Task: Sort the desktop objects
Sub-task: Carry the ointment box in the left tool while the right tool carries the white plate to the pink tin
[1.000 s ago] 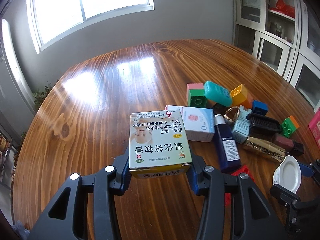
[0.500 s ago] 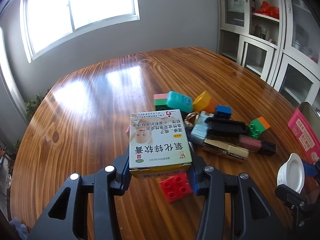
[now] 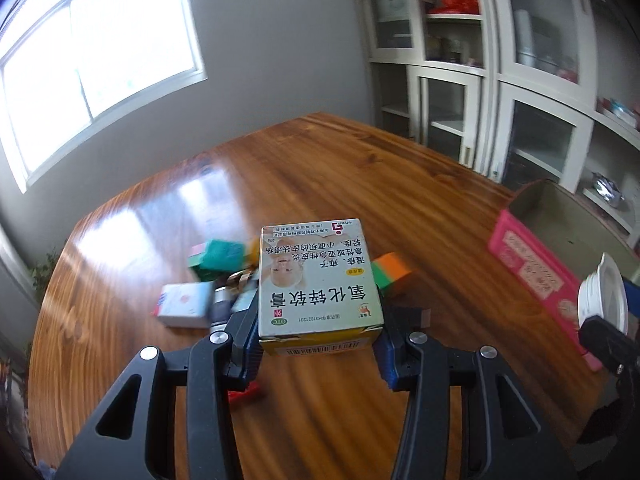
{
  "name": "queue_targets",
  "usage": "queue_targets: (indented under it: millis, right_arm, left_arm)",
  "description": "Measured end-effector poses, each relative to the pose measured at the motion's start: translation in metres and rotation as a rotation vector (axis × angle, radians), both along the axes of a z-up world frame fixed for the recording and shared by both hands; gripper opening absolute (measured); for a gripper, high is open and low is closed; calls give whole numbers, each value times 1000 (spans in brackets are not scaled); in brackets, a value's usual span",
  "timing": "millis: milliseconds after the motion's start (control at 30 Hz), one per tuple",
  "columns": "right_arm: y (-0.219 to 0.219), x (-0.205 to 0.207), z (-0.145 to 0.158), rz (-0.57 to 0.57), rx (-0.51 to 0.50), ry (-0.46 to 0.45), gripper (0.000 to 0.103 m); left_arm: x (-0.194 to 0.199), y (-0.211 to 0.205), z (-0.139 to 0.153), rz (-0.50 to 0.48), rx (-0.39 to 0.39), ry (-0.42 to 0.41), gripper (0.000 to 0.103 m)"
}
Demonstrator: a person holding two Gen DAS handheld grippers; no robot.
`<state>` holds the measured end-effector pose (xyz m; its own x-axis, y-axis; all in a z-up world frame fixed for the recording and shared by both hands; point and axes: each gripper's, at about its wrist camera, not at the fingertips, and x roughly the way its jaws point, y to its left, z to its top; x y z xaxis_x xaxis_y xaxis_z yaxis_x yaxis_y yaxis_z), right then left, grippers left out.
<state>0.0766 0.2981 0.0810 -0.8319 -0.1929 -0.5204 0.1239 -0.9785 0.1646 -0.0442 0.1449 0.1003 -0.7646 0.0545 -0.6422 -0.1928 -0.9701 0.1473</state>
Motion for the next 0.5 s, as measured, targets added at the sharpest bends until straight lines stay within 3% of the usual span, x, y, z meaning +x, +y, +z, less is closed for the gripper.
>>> queue_targets:
  millis: [200,500]
  right_arm:
    - [58,16,10,-159,9,61,71]
    - [120,16,3,-295,-13,6,71]
  left_arm:
    - [8,75,5,-144,-16,-3,49]
    - [14,177,8,-317,-1,-21,49]
